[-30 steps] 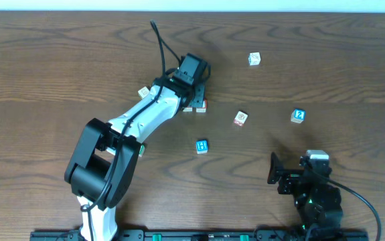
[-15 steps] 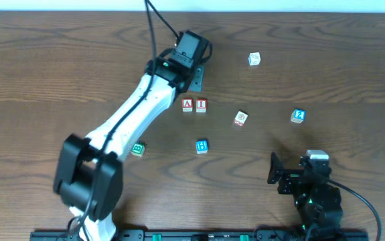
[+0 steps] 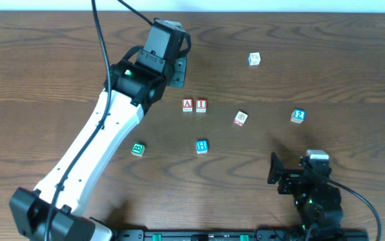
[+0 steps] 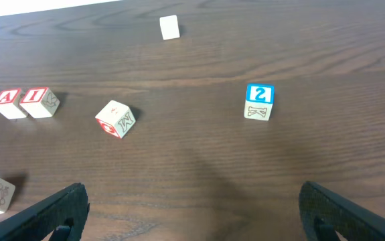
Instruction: Spell out Ai2
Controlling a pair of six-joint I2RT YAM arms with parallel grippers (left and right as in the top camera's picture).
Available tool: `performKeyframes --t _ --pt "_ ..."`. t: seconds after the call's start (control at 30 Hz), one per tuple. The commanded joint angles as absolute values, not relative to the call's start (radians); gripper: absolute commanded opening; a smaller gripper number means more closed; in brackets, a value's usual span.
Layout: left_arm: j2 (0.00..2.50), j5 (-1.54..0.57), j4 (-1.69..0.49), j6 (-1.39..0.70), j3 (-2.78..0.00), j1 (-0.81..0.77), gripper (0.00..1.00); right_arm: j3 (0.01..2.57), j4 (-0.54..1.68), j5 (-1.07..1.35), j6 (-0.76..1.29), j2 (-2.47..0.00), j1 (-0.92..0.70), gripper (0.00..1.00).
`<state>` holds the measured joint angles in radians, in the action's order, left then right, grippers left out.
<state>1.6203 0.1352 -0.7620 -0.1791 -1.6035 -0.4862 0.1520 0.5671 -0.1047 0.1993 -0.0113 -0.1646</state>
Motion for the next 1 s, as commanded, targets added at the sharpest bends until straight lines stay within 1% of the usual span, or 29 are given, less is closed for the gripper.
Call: performKeyframes --t 0.0,0.13,0.2,0.3,0.37,0.47,0.53,0.6,0.67,0.8,0.9,0.97 --pt "1.577 0.149 -0.791 -0.16 -1.621 -0.483 0.51 0.15 0.567 -0.104 0.186 -0.006 -0.155 0.99" --pt "1.572 0.149 -0.817 -0.16 -1.621 -0.483 0.51 0.15 0.566 -0.1 0.186 -0.006 -0.155 0.99" --pt "1.572 0.149 -0.818 -0.159 -1.621 -0.483 0.51 0.15 0.521 -0.111 0.191 -0.006 -0.155 0.99" --pt "1.572 0.154 -0.812 -0.149 -1.621 -0.483 0.51 0.149 0.456 -0.118 0.309 -0.006 -0.155 0.99" --pt "1.572 0.168 -0.8 -0.148 -1.621 -0.482 0.53 0.149 0.463 -0.128 0.406 -0.006 -0.155 0.99" --pt "1.572 0.167 -0.782 -0.136 -1.621 -0.476 0.56 0.149 0.434 -0.187 0.432 -0.006 -0.155 0.99" --pt "1.572 0.167 -0.773 -0.125 -1.621 -0.463 0.58 0.149 0.374 -0.253 0.485 -0.006 -0.155 0.99" --pt "1.572 0.167 -0.765 -0.111 -1.621 -0.443 0.58 0.149 0.318 -0.306 0.54 -0.006 -0.155 0.99" --pt "1.572 0.163 -0.766 -0.111 -1.621 -0.414 0.58 0.149 0.282 -0.332 0.545 -0.017 -0.148 0.99" --pt "1.572 0.091 -0.778 -0.111 -1.621 -0.336 0.58 0.149 0.241 -0.286 0.545 -0.116 -0.117 0.99" --pt "1.573 -0.021 -0.773 -0.111 -1.62 -0.27 0.58 0.153 0.149 -0.199 0.545 -0.254 -0.084 0.99" --pt "1.573 -0.048 -0.772 -0.111 -1.62 -0.229 0.58 0.172 0.082 -0.159 0.543 -0.375 -0.058 0.99"
